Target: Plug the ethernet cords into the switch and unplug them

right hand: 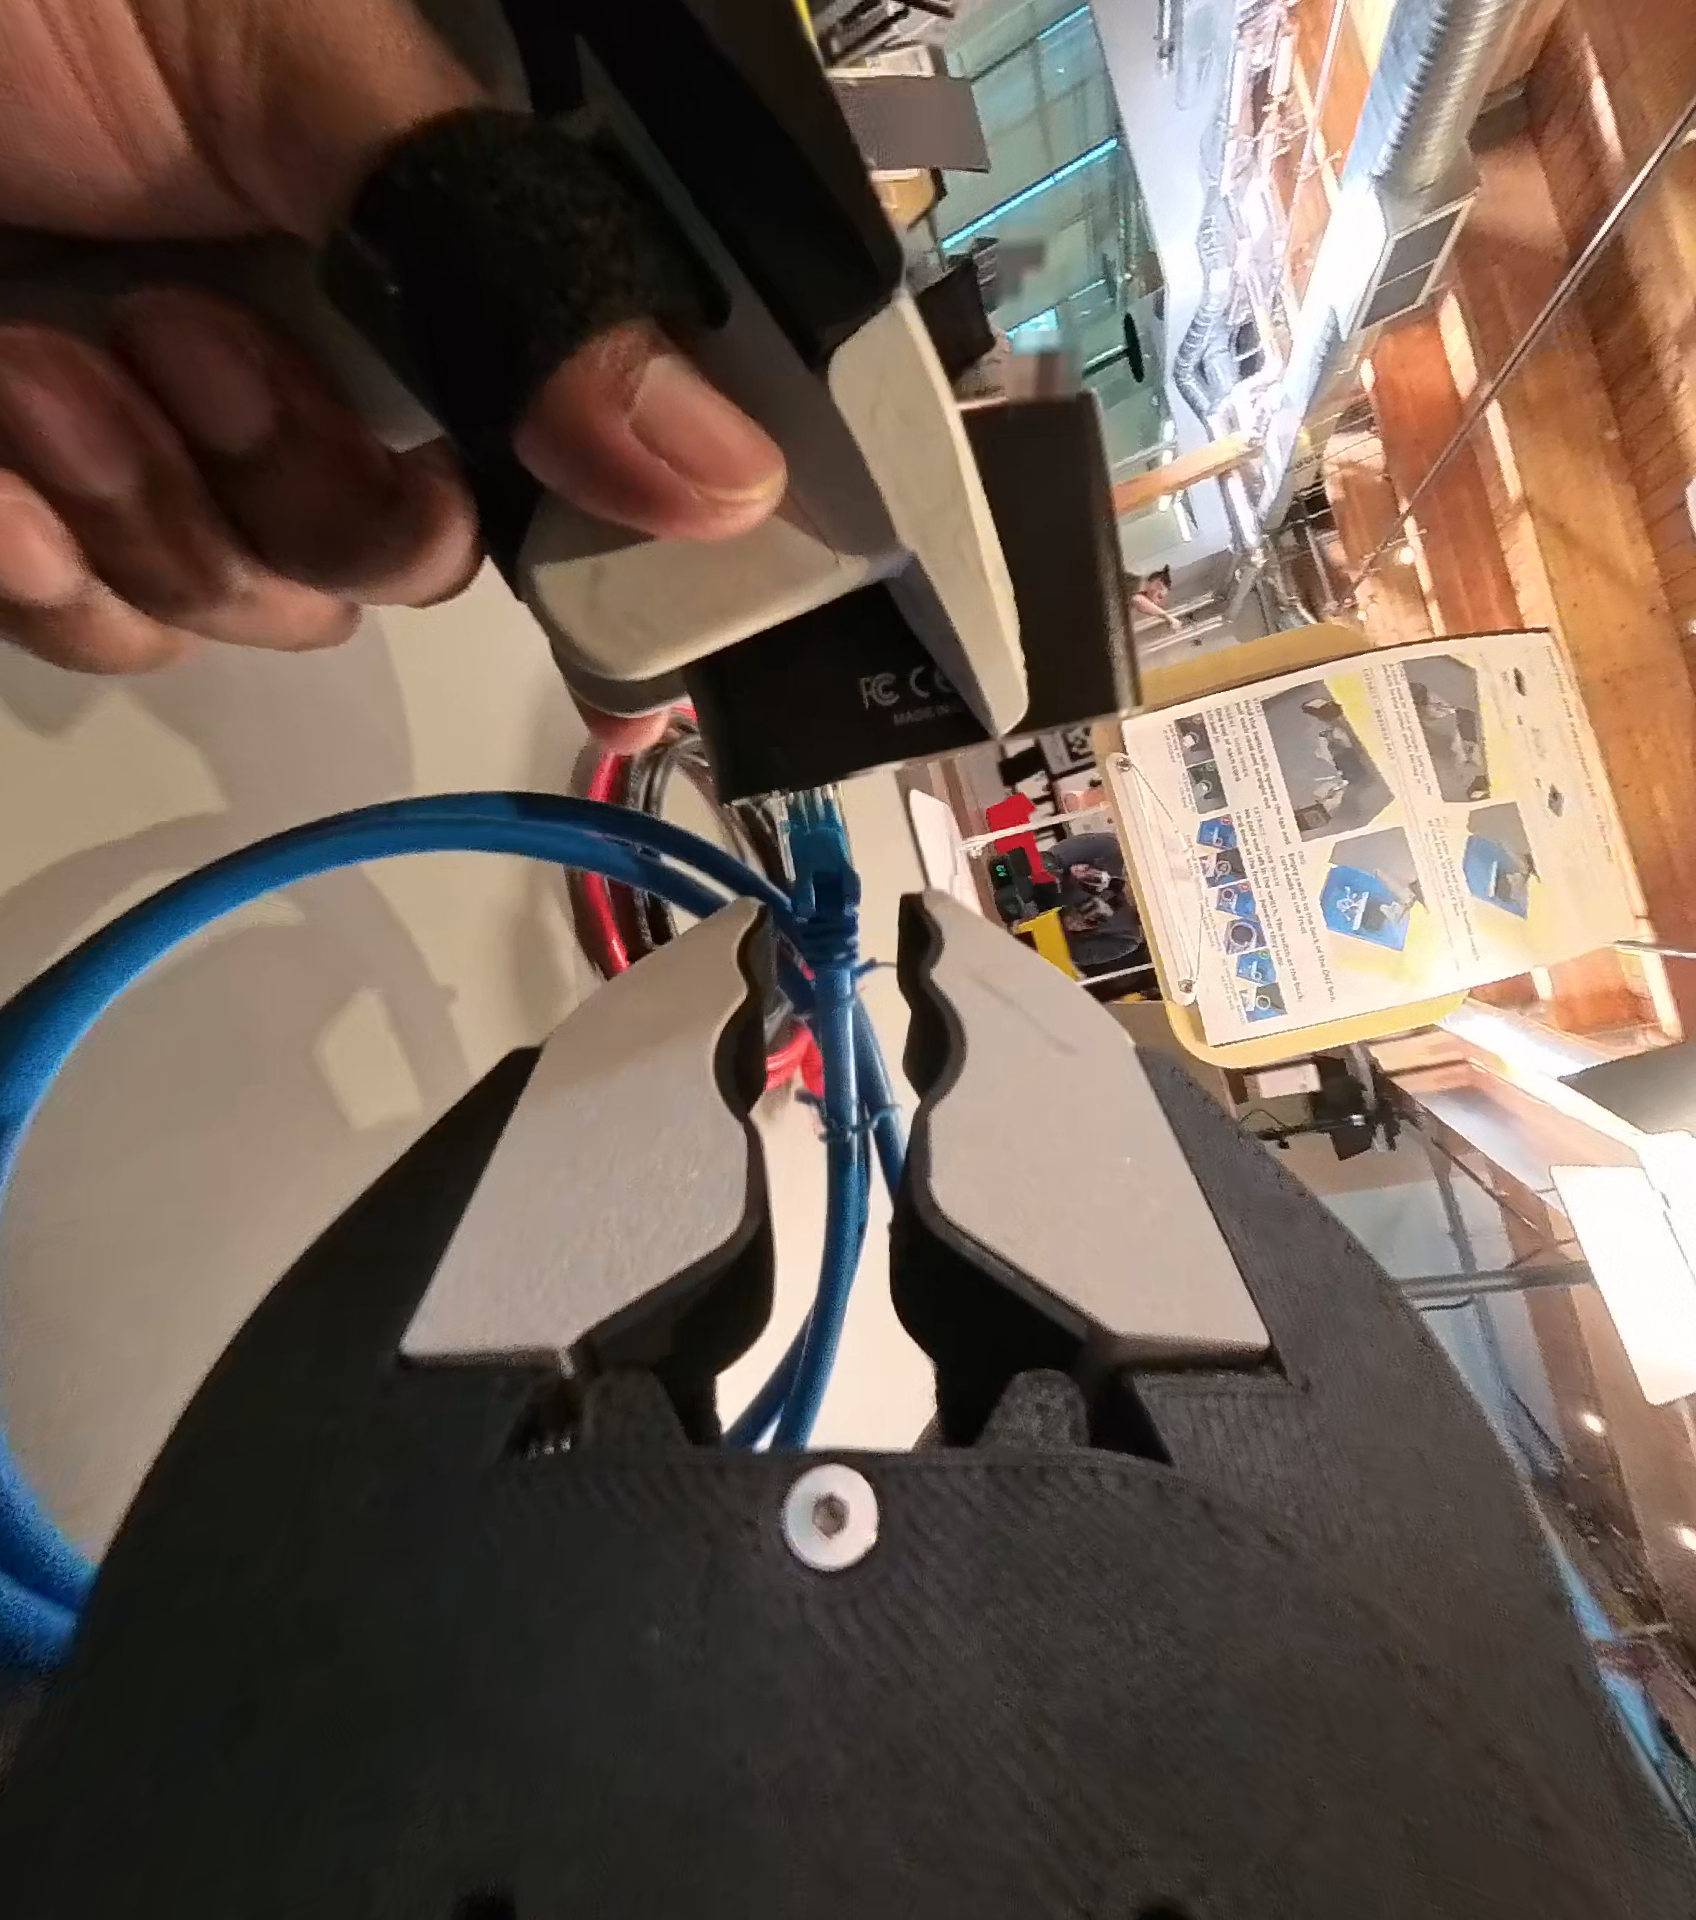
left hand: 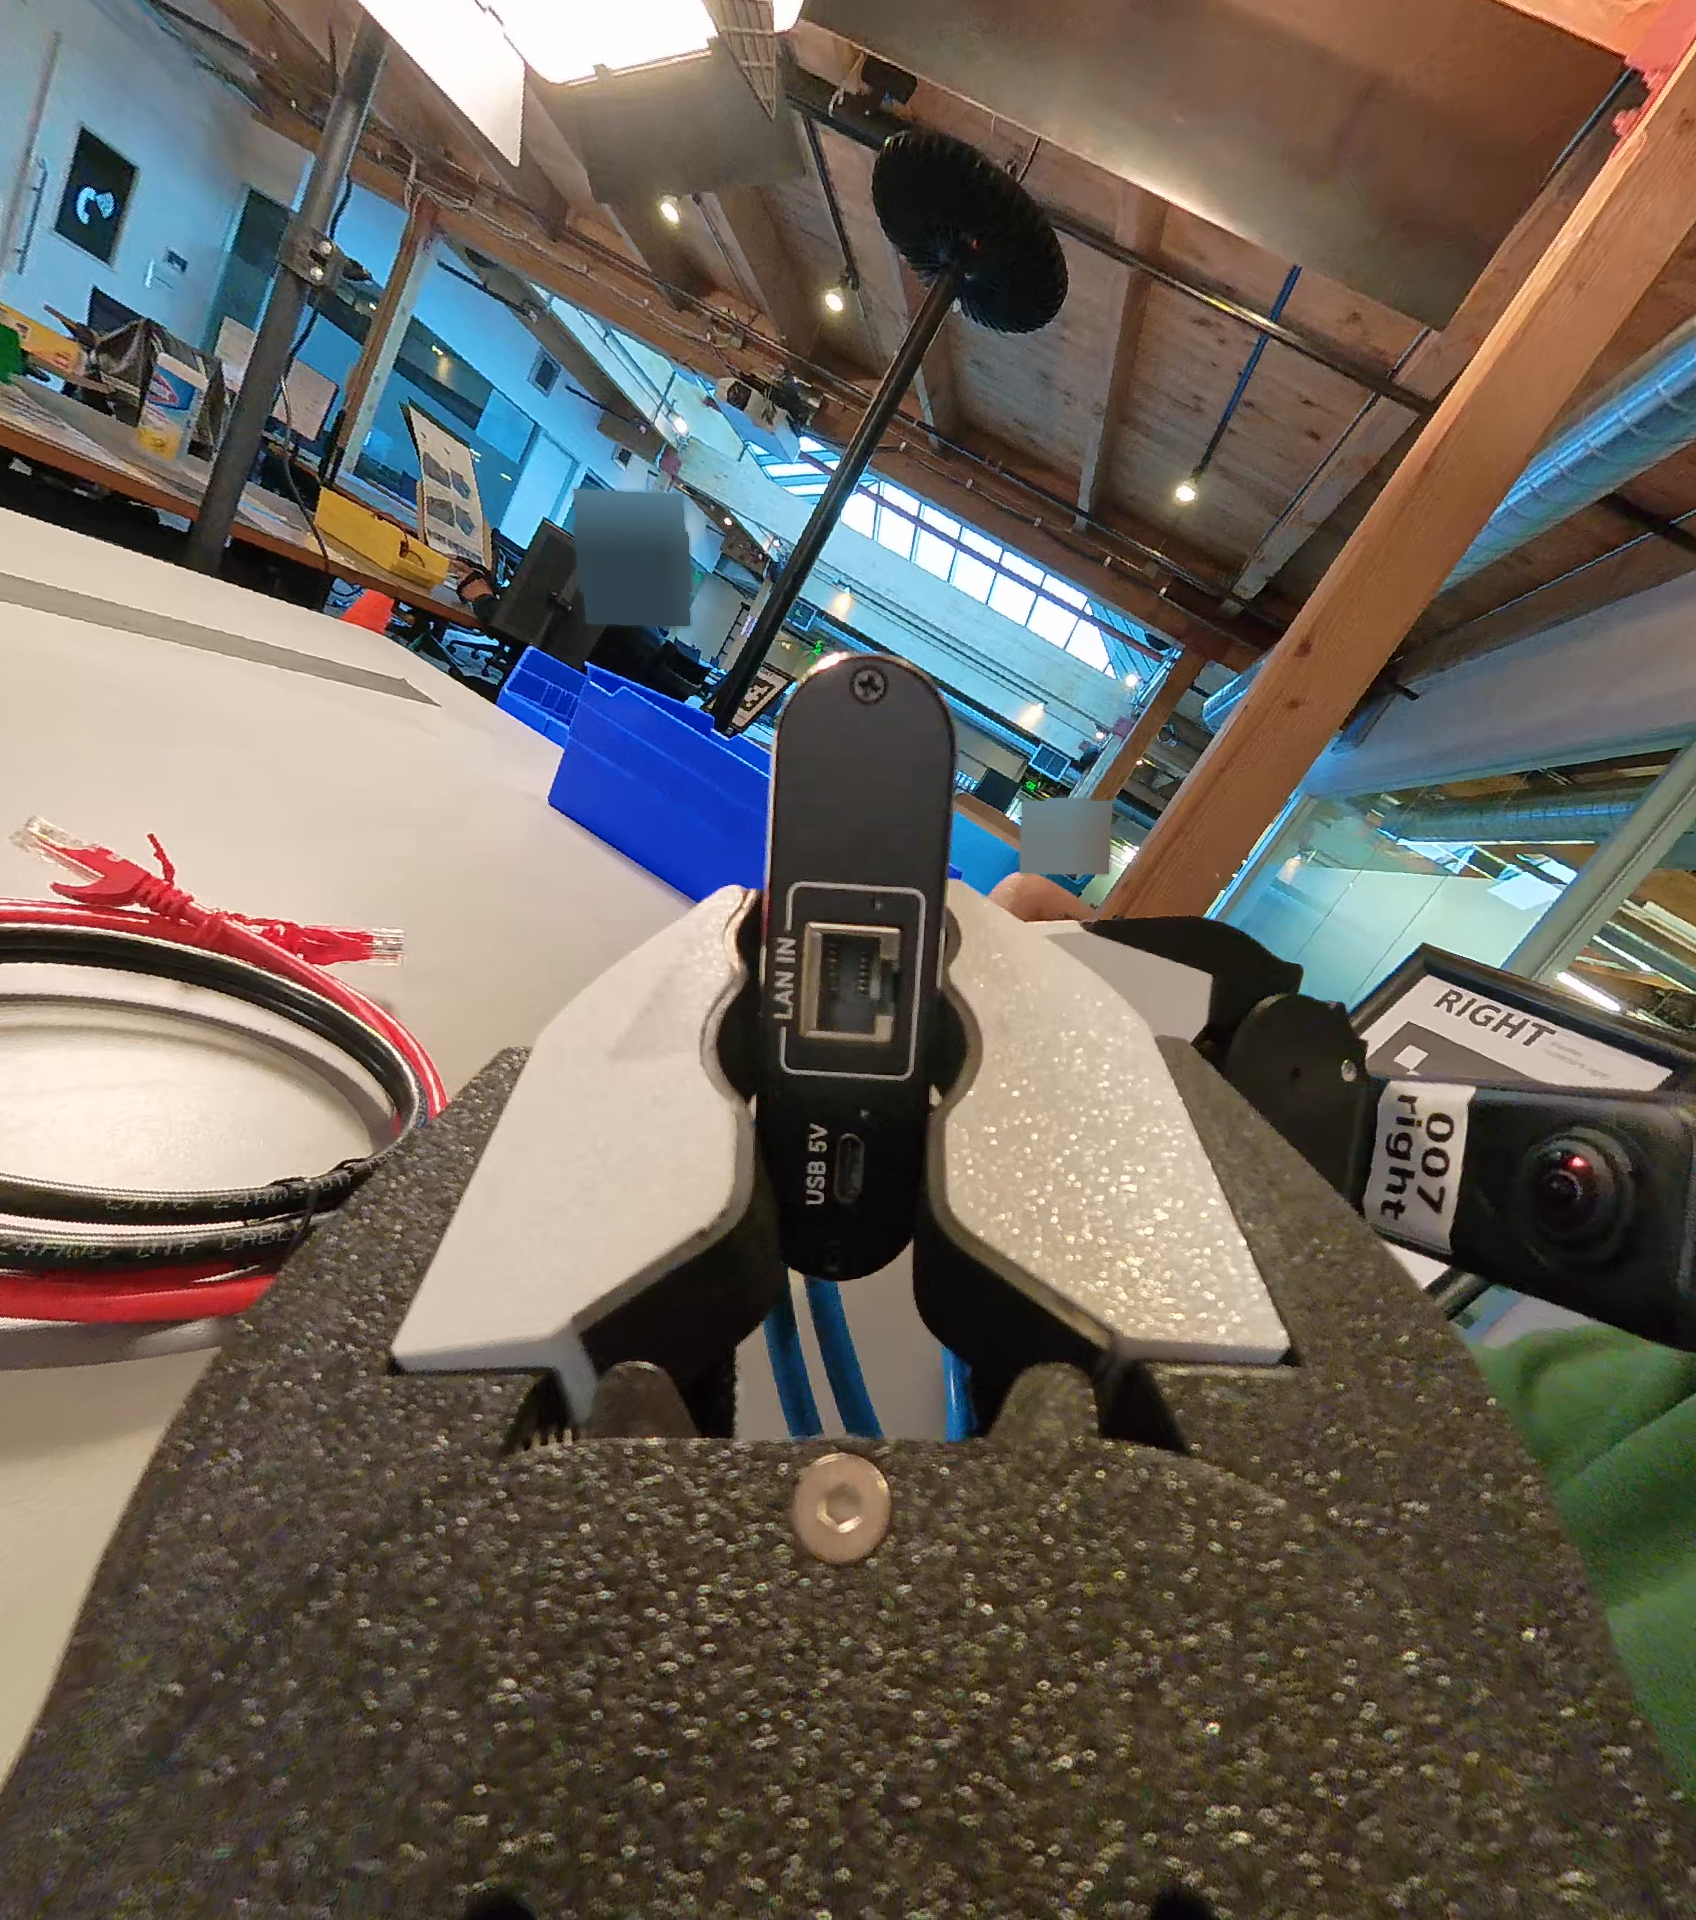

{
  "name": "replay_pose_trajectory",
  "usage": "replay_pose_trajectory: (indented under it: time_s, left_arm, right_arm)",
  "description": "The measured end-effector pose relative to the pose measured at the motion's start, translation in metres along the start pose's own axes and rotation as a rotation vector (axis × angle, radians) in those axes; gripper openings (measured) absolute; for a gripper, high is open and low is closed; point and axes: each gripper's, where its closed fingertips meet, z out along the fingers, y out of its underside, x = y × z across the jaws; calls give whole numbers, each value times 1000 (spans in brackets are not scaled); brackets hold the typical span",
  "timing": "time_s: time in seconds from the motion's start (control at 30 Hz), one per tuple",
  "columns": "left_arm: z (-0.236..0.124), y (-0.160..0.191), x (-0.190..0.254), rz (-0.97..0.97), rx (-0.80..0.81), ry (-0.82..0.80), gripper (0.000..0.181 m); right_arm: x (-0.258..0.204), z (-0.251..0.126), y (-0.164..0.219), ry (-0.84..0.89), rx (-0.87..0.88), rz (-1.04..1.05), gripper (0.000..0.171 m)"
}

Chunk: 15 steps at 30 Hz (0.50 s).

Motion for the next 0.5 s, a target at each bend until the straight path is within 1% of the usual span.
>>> replay_pose_trajectory:
  time_s: [0.13, 0.2, 0.3, 0.37, 0.43, 0.5]
  left_arm:
    - [0, -1, 0, -3, 5, 5, 29]
    - [-1, -1, 2, -7, 5, 20, 28]
    - [0, 1, 10, -15, -12, 86, 28]
    - [1, 4, 17, -18, -27, 144, 28]
    - [2, 7, 24, -15, -47, 184, 28]
    - [4, 11, 30, -8, -69, 218, 28]
  right_arm:
    - [-3, -5, 5, -79, 10, 39, 30]
    - [-3, -11, 6, -155, 54, 125, 32]
    - [8, -24, 10, -246, 124, 296, 32]
    - [17, -34, 14, -287, 151, 372, 31]
    - [17, -46, 11, -356, 188, 411, 28]
    - [10, -52, 5, -413, 202, 416, 28]
